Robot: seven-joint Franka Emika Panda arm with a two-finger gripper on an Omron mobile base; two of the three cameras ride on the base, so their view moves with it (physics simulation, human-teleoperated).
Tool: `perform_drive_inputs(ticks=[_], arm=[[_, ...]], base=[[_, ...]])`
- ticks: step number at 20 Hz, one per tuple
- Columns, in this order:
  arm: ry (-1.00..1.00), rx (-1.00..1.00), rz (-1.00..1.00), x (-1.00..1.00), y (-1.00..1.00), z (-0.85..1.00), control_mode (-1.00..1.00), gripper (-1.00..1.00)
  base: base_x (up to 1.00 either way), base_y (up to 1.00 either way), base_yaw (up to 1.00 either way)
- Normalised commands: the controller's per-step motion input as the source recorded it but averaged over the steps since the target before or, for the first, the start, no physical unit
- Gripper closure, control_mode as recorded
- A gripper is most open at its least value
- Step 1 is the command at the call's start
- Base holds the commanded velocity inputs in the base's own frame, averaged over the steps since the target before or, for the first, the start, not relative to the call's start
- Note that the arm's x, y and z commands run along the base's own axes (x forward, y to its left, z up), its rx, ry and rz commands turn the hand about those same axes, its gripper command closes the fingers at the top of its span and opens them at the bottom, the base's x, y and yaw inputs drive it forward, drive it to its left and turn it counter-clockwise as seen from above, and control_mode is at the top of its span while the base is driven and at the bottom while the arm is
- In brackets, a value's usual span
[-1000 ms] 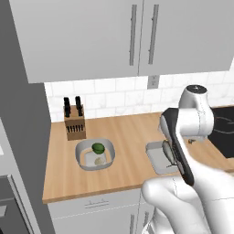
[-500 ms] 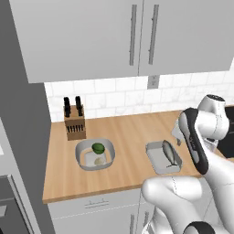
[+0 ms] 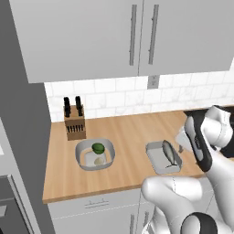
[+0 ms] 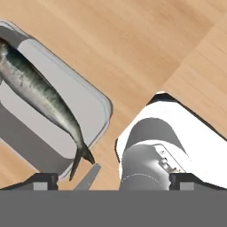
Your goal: Take the meat container that has the fish and place it on the second highest rack of the freezer. Then take the vegetable container that has the garlic and avocado and place it on the highest rack of the freezer.
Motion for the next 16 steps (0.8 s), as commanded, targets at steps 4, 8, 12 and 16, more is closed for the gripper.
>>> perform_drive_inputs(ticks=[4,8,12,16], arm=[[0.06,0.0,0.0,0.03,-0.21,-0.29,-1.0,-1.0],[0.06,0.0,0.0,0.01,-0.04,-0.39,-1.0,-1.0],[0.06,0.0,-0.01,0.2,0.0,-0.44,-1.0,-1.0],[0.02,0.0,-0.01,0.15,-0.01,-0.39,-1.0,-1.0]], base=[[0.0,0.0,0.0],[0.0,0.0,0.0],[0.0,0.0,0.0],[0.0,0.0,0.0]])
